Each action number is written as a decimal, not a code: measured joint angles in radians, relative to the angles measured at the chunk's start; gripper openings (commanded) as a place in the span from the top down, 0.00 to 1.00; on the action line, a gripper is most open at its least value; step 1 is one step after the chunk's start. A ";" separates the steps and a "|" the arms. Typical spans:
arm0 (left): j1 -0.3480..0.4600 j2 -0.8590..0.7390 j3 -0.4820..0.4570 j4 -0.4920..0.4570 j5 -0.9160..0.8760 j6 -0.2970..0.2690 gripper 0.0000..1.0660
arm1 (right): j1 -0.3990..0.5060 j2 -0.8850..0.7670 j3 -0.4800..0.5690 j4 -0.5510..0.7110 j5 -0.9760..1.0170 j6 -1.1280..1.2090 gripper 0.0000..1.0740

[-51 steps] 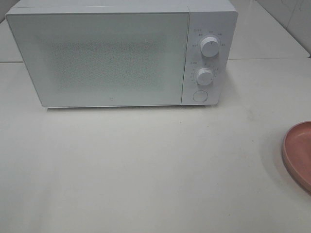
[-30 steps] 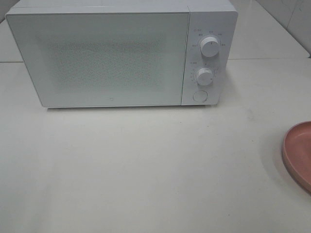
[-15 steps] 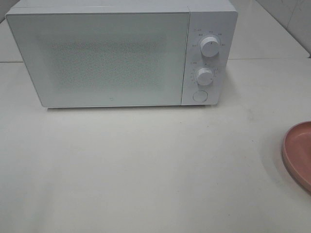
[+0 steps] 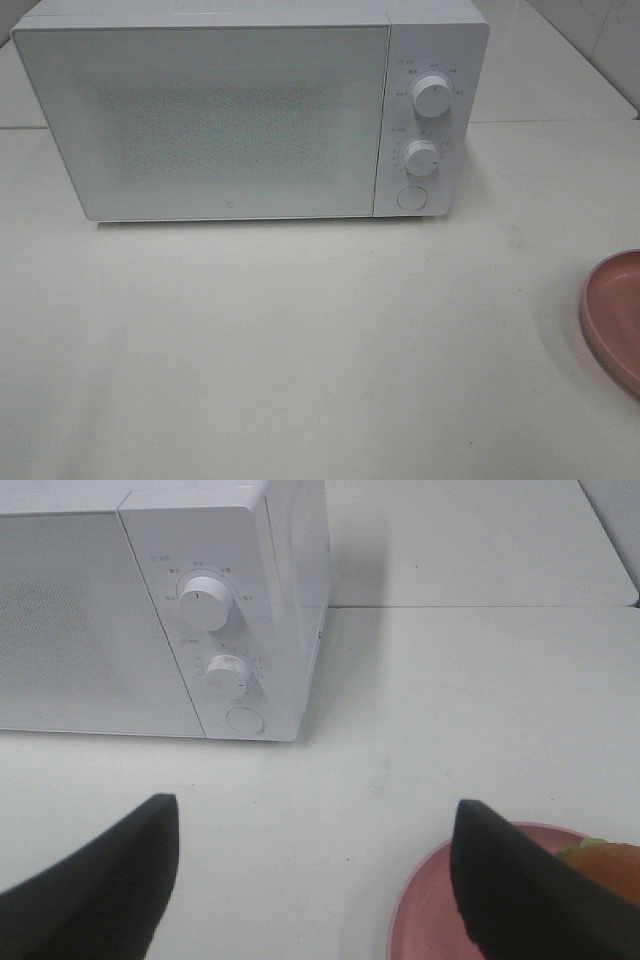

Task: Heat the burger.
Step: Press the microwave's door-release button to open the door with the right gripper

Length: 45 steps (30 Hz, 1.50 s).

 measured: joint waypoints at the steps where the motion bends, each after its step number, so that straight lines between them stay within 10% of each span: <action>1: 0.000 0.000 0.000 0.000 0.000 0.000 0.08 | 0.000 0.033 0.000 0.000 -0.028 0.000 0.31; 18: 0.000 0.000 0.000 0.000 0.000 0.000 0.08 | 0.000 0.299 0.004 -0.015 -0.261 0.000 0.31; 37: 0.000 0.000 0.000 0.000 0.000 0.000 0.08 | 0.013 0.595 0.274 -0.044 -1.173 -0.007 0.31; 45: 0.000 0.000 0.000 0.000 0.000 0.000 0.08 | 0.167 0.806 0.321 0.115 -1.504 -0.175 0.31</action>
